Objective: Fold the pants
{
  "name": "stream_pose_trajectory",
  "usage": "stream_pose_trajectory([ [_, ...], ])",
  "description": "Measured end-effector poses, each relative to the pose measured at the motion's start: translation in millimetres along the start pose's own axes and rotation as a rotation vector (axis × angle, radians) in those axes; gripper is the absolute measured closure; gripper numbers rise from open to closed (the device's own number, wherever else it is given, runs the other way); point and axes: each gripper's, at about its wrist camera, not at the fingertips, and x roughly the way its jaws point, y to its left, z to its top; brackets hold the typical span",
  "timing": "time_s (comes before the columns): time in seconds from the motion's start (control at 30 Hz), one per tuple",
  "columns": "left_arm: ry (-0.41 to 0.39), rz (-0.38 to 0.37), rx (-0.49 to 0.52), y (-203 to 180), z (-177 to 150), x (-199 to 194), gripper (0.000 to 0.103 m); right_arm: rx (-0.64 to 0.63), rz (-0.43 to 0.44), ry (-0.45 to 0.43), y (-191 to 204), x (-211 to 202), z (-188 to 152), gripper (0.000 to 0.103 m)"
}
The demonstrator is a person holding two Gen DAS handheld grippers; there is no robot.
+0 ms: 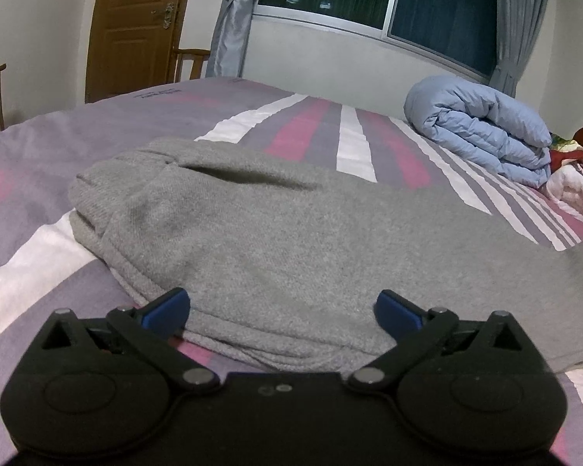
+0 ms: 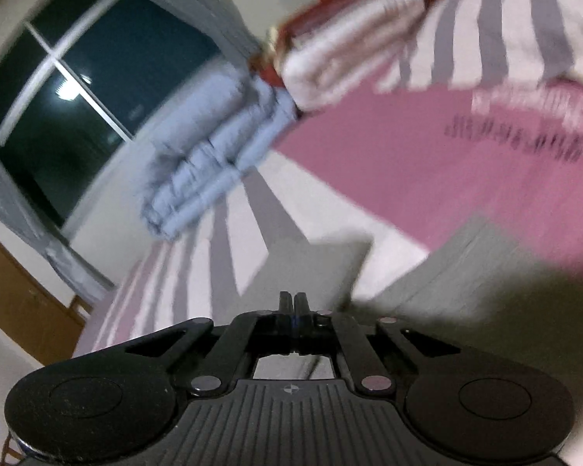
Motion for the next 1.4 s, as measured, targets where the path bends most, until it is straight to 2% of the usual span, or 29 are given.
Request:
stream_pose_trajectory([
  [0.07,-0.004,-0.001,0.0,0.3,-0.8,-0.6,0.007,-0.01,0.013,0.039,-2.4,-9.8,-3.1,0.102],
  [0.13,-0.008,-0.002,-0.004,0.7,-1.6,-1.2,0.007,0.032,0.031,0.081,-8.5,-6.4,-6.4,0.101],
  [0.2,-0.009,-0.001,-0.008,0.9,-1.2,-1.7,0.007,0.069,0.016,0.089,-10.9,0.5,-10.5,0.076],
  [0.23,-0.012,0.002,-0.013,1.0,-1.1,-2.2,0.006,0.074,0.019,0.084,-10.2,4.3,-14.7,0.043],
  [0.27,-0.013,0.005,-0.017,0.9,-0.6,-2.6,0.007,0.083,0.023,0.081,-9.1,8.4,-15.5,0.037],
  [0.4,-0.02,0.035,-0.026,-0.2,1.6,-3.3,0.009,0.144,0.052,0.148,-9.1,37.0,-31.3,0.037],
  [0.43,-0.033,0.051,-0.032,-0.1,3.2,-4.7,0.011,0.136,0.045,0.159,-7.0,45.2,-32.8,0.041],
  [0.47,-0.047,0.066,-0.04,1.2,4.7,-6.5,0.011,0.129,0.043,0.164,-5.7,50.6,-34.2,0.049],
  [0.53,-0.071,0.117,-0.066,6.0,7.2,-8.4,0.011,0.142,0.052,0.17,-5.8,61.7,-34.6,0.056],
  [0.6,-0.056,0.135,-0.104,13.4,8.0,-5.0,0.01,0.137,0.03,0.177,-6.6,71.3,-32.3,0.068],
  [0.63,-0.019,0.13,-0.139,18.8,7.3,1.0,0.009,0.138,0.017,0.186,-8.2,75.5,-30.8,0.079],
  [0.67,0.01,0.115,-0.166,23.4,5.7,6.7,0.008,0.139,0.007,0.193,-9.7,77.9,-28.7,0.096],
  [0.7,0.012,0.105,-0.177,25.5,5.8,8.2,0.008,0.128,0.002,0.189,-9.2,77.4,-27.0,0.098],
  [0.87,0.01,0.099,-0.177,26.4,6.0,6.8,0.007,-0.003,0.051,0.078,17.9,26.2,-22.0,0.098],
  [0.97,0.007,0.093,-0.18,27.7,4.1,5.8,0.007,0.002,0.047,0.02,21.1,-16.5,-30.5,0.098],
  [1.07,0.006,0.087,-0.183,30.0,3.6,7.5,0.007,0.052,-0.041,0.031,-3.9,-34.8,-51.2,0.097],
  [1.13,0.005,0.085,-0.182,30.2,2.7,6.6,0.007,0.136,-0.073,0.104,-32.0,-23.2,-64.7,0.097],
  [1.17,0.005,0.084,-0.181,30.4,2.4,6.1,0.007,0.217,-0.038,0.13,-48.0,-19.1,-68.7,0.097],
  [1.2,0.004,0.082,-0.181,30.7,2.1,5.5,0.007,0.262,-0.007,0.108,-55.2,-22.7,-67.6,0.097],
  [1.23,0.004,0.079,-0.182,31.1,1.8,5.1,0.007,0.275,-0.003,0.069,-57.3,-29.6,-65.4,0.095],
  [1.27,0.004,0.077,-0.183,31.4,1.7,4.7,0.007,0.272,-0.005,0.024,-57.3,-37.7,-62.7,0.082],
  [1.3,0.004,0.078,-0.183,31.0,1.6,4.8,0.007,0.278,-0.003,-0.01,-58.3,-43.1,-60.9,0.074],
  [1.33,0.004,0.08,-0.182,30.7,1.6,5.0,0.007,0.293,-0.007,-0.035,-61.0,-47.2,-57.5,0.059],
  [1.4,0.006,0.084,-0.177,29.7,1.8,5.1,0.007,0.338,-0.045,-0.044,-69.2,-47.1,-49.9,0.056],
])
